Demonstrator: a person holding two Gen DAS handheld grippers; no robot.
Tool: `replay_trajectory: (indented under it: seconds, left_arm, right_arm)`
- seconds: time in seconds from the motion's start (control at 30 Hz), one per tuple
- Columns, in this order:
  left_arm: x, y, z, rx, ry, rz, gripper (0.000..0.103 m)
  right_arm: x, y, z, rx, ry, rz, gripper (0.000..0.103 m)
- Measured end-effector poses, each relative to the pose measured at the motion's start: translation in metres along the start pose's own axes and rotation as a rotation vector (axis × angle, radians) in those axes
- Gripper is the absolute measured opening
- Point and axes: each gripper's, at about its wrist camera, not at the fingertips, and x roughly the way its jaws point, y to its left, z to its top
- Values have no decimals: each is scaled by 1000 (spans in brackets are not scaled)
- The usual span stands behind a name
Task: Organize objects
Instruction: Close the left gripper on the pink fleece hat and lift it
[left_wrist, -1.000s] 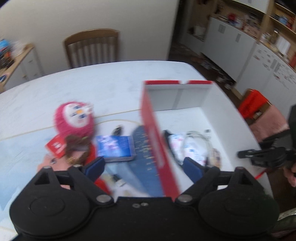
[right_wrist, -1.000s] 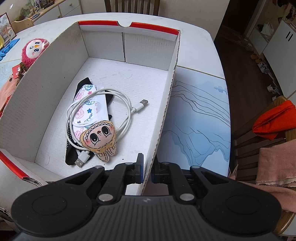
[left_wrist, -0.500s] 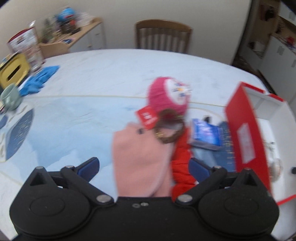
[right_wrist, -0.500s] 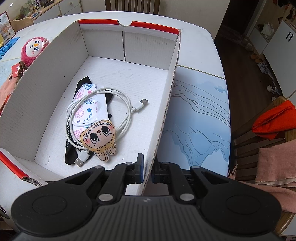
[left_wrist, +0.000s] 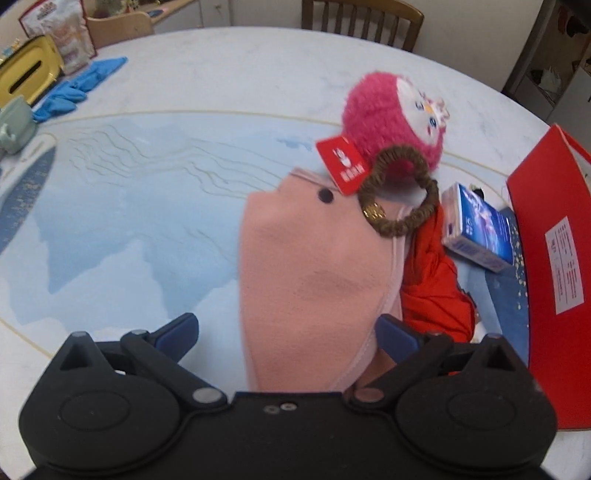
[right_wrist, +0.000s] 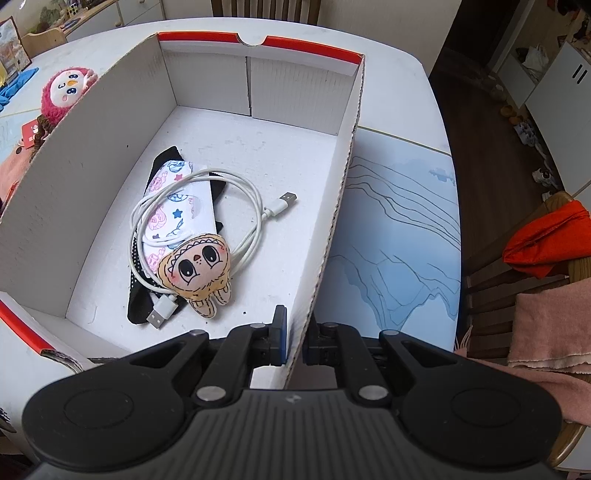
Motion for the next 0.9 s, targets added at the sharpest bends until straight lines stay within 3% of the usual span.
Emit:
replay_trajectory:
  seconds: [0.17,0.27,0.33,0.47,0.53,0.6,0.9]
  left_arm:
    - [15,2,-3,-29,47,-32,102]
    - [13,4,-4,-56,43,-55,96]
    - [10,2,-4,-40,30,-71,85]
    - [0,0,-5,-42,25,-152,37]
    - [-8,-3,-7,-33,8,-129,27]
    - [-17,-2,-8,-33,-7,-124,12]
    - [-79,10,14,-65,-123,-145,9]
  right_arm:
    - [1,0,0,2,3,3,7]
    - [1,0,-1,2,3,4,7]
    - [1,0,-1,1,3,3,7]
    - [2,0,-1,2,5,4,7]
    - [2,0,-2,2,7,3,7]
    - [2,0,-3,2,8,5,7]
    - [1,-2,-5,9,8,11,7]
